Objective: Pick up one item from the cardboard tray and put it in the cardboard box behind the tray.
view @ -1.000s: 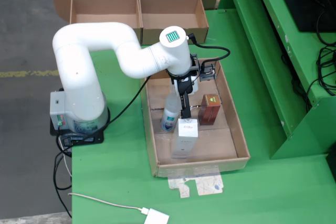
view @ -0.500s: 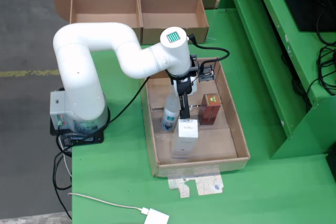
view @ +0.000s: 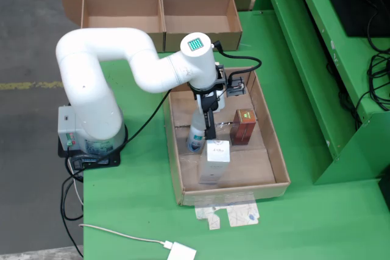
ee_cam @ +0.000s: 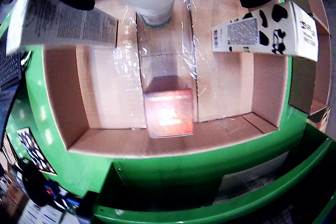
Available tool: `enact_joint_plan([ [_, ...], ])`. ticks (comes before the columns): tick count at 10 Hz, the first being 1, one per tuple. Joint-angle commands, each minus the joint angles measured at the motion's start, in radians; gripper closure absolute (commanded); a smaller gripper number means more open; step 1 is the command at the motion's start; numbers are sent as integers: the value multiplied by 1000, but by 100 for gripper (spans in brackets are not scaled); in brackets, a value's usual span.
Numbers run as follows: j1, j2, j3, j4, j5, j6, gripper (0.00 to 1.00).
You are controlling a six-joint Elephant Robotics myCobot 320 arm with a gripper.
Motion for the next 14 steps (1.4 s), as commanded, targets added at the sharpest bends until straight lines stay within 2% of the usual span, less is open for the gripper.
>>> enact_joint_plan([
  [1, 36, 265, -166, -6, -23, 52, 0],
  [4, 65, 308, -185, -33, -34, 74, 0],
  [9, 78, 276, -169, -29, -34, 87, 0],
  [12, 61, 127, -127, 40, -17, 69, 0],
  [14, 57, 97, -124, 63, -14, 65, 0],
])
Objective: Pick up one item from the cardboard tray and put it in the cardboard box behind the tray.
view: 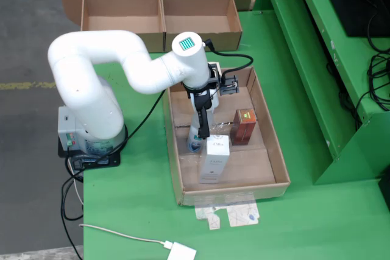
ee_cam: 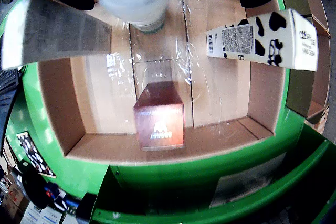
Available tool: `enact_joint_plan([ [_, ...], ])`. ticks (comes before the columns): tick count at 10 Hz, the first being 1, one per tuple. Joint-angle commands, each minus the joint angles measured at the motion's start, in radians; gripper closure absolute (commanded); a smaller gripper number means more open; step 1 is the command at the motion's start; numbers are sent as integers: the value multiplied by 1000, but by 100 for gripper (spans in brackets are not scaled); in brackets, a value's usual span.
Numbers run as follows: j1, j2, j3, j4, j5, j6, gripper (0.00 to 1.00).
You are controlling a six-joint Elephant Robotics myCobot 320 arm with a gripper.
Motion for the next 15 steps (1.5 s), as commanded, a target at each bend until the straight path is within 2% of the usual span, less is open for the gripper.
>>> enact_joint_plan([
  [1, -14, -105, 39, 79, 5, -10, 0],
  [5, -27, -165, 78, 85, 13, -22, 0],
  [15, -32, -169, 79, 88, 16, -27, 0],
])
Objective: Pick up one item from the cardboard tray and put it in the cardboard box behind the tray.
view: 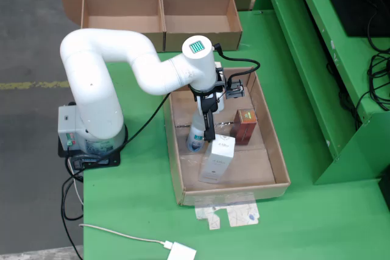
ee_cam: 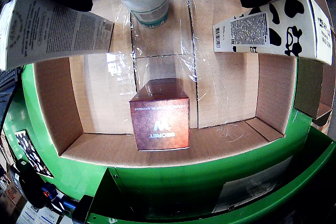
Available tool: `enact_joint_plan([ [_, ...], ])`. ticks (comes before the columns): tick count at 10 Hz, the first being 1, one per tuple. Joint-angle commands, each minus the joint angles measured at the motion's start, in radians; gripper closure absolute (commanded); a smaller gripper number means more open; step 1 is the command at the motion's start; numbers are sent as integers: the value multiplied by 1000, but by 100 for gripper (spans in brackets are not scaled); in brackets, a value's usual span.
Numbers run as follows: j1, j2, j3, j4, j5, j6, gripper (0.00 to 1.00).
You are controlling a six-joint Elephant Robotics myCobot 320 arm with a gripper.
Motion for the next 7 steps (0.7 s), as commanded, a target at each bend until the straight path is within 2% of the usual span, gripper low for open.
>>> enact_joint_plan([
  [1, -7, 10, 25, 10, 8, 1, 0],
  [7, -7, 10, 25, 10, 8, 1, 60],
])
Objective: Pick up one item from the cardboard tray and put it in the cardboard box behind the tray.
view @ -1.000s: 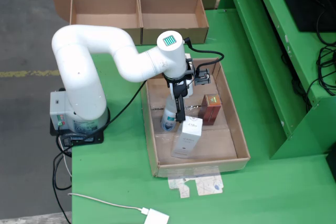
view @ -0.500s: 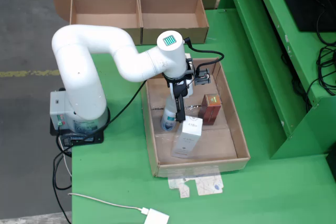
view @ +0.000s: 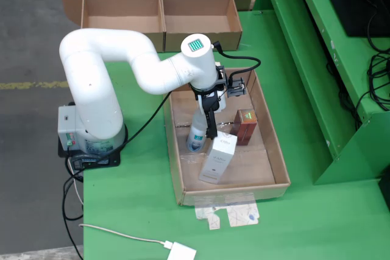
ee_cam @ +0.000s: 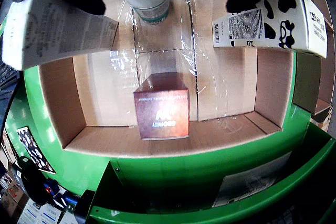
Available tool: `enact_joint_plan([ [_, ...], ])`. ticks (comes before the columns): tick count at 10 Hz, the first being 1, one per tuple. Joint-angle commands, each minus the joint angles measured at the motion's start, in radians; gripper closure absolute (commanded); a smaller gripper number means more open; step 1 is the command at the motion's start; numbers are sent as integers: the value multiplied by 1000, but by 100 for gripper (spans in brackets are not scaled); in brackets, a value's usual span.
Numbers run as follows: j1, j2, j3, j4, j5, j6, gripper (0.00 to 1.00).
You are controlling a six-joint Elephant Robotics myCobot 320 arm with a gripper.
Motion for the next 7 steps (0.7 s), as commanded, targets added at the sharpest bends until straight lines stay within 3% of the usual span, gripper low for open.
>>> enact_joint_plan([
  [1, -4, 9, 16, 7, 11, 1, 70],
  [4, -4, 9, 16, 7, 11, 1, 100],
  [7, -4, 9, 16, 7, 11, 1, 100],
])
